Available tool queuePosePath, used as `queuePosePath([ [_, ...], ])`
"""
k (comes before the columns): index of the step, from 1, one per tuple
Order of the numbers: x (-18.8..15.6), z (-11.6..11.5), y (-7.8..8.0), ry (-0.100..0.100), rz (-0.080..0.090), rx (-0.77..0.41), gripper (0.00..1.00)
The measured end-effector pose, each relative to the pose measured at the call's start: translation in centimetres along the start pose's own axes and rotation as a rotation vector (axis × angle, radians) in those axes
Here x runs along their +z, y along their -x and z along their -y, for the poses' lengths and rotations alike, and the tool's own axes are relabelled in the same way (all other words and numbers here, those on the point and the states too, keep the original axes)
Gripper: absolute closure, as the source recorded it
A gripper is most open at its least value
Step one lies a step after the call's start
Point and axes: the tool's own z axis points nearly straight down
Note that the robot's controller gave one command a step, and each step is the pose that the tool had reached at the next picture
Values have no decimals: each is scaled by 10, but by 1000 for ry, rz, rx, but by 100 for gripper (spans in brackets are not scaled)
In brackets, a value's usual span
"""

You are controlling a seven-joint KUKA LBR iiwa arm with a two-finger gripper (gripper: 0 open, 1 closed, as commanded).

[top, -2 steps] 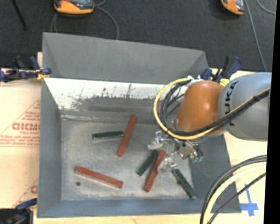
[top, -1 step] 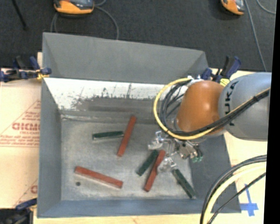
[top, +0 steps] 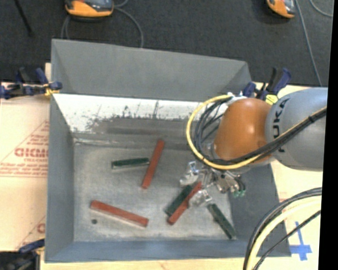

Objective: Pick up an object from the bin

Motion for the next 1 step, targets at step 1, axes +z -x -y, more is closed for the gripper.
queuePosePath([
  [1, -154, -27, 10, 1, 14, -32, 100],
])
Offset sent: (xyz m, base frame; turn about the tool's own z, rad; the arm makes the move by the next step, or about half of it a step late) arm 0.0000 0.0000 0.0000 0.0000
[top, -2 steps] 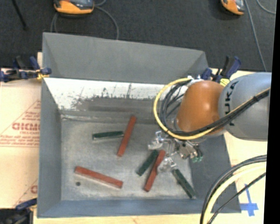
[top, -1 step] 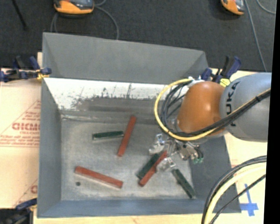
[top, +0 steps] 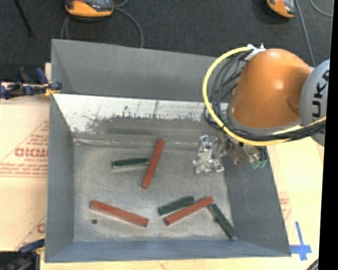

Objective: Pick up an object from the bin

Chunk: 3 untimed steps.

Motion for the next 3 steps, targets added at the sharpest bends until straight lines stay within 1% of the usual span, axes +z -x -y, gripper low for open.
queuePosePath([
  [1, 2, 0, -1, 2, -4, 1, 100],
  [2, 100, -19, 14, 4, -7, 58, 0],
  [3, 100, -19, 14, 3, -6, 58, 0],
])
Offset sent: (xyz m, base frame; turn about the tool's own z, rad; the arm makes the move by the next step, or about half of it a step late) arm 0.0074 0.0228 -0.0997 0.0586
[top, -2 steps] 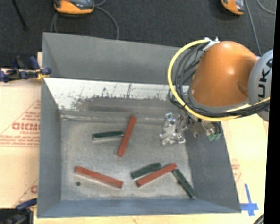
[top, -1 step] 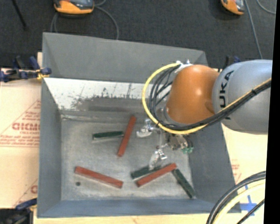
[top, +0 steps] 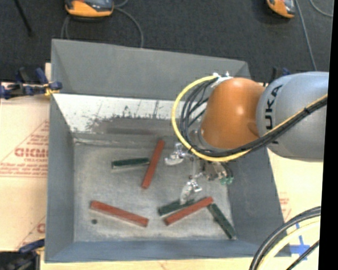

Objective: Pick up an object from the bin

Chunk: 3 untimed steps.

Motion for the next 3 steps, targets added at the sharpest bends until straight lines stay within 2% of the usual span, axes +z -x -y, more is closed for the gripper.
queuePosePath([
  [1, 64, -1, -49, -4, 4, -240, 100],
  [2, 64, -1, -49, -4, 4, -241, 100],
  [3, -95, 11, -50, -3, 4, -253, 100],
])
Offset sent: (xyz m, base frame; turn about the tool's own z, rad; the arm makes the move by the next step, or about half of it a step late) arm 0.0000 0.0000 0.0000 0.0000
